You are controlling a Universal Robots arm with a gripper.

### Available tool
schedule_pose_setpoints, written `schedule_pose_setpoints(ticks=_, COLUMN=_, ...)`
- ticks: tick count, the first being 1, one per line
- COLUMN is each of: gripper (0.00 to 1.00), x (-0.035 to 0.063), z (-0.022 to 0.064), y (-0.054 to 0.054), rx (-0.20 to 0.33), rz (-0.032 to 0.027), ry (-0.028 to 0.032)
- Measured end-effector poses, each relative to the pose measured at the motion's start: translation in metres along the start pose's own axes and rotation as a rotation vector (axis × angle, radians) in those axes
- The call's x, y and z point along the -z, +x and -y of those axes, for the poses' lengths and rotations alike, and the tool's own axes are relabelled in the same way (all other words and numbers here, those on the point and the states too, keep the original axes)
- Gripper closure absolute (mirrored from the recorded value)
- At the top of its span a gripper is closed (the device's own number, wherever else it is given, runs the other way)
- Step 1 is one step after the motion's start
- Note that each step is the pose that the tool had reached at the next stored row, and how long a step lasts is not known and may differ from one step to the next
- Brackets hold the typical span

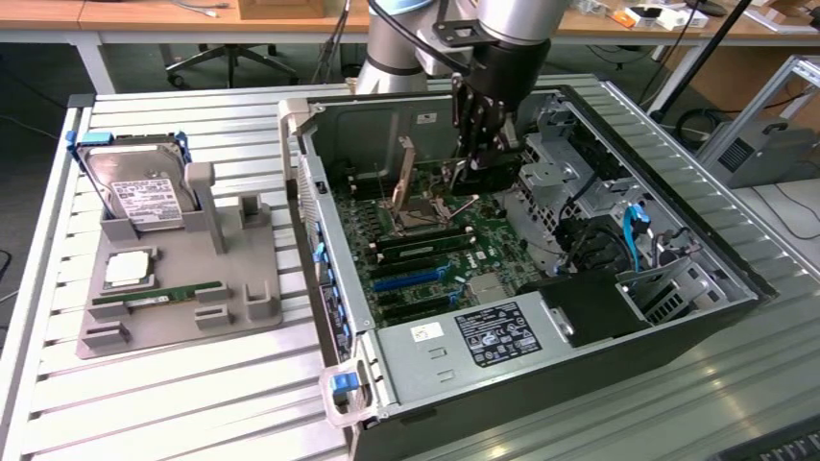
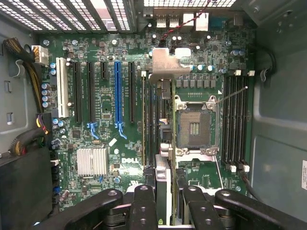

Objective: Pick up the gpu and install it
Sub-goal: 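Insert the gpu into the slot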

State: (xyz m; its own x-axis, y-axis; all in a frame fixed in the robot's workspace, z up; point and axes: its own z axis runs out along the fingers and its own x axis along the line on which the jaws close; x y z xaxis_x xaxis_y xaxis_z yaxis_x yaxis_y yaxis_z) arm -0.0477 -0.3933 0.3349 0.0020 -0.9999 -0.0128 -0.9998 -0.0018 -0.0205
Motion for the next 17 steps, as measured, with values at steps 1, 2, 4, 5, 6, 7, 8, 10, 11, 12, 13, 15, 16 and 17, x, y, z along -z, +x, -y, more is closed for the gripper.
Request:
schedule_pose_setpoints(ticks=1, gripper=0.73, x=-0.0001, z=0.0000, y=0.0000, rx=0.000, rz=0.0000, ry=0.0000)
schedule_pose_setpoints(ticks=2, gripper=0.73, x=-0.0004, z=0.0000, y=0.0001, rx=0.000, rz=0.0000, ry=0.0000)
schedule_pose_setpoints(ticks=4, gripper=0.73, x=-0.0007, z=0.0000, y=0.0001, rx=0.000, rz=-0.0001, ry=-0.0001)
schedule_pose_setpoints(ticks=5, gripper=0.73, x=-0.0008, z=0.0000, y=0.0001, rx=0.000, rz=0.0000, ry=0.0000)
schedule_pose_setpoints(ticks=6, gripper=0.73, x=-0.0010, z=0.0000, y=0.0002, rx=0.000, rz=0.0000, ry=-0.0001)
schedule_pose_setpoints(ticks=7, gripper=0.73, x=-0.0012, z=0.0000, y=0.0002, rx=0.000, rz=0.0000, ry=0.0000)
schedule_pose_setpoints(ticks=8, gripper=0.73, x=-0.0013, z=0.0000, y=0.0002, rx=0.000, rz=0.0000, ry=0.0000)
schedule_pose_setpoints(ticks=10, gripper=0.73, x=-0.0018, z=-0.0001, y=0.0003, rx=0.000, rz=0.0000, ry=-0.0001)
schedule_pose_setpoints(ticks=11, gripper=0.73, x=-0.0021, z=-0.0001, y=0.0003, rx=0.000, rz=-0.0001, ry=-0.0001)
schedule_pose_setpoints(ticks=12, gripper=0.73, x=-0.0022, z=-0.0001, y=0.0003, rx=0.000, rz=0.0000, ry=0.0000)
schedule_pose_setpoints(ticks=13, gripper=0.73, x=-0.0024, z=-0.0001, y=0.0003, rx=0.000, rz=0.0000, ry=0.0000)
schedule_pose_setpoints(ticks=15, gripper=0.73, x=-0.0028, z=-0.0001, y=0.0004, rx=0.000, rz=0.0000, ry=0.0000)
schedule_pose_setpoints(ticks=16, gripper=0.73, x=-0.0030, z=-0.0001, y=0.0004, rx=0.000, rz=-0.0001, ry=-0.0001)
schedule_pose_setpoints(ticks=17, gripper=0.73, x=-0.0031, z=-0.0001, y=0.0004, rx=0.000, rz=-0.0001, ry=-0.0001)
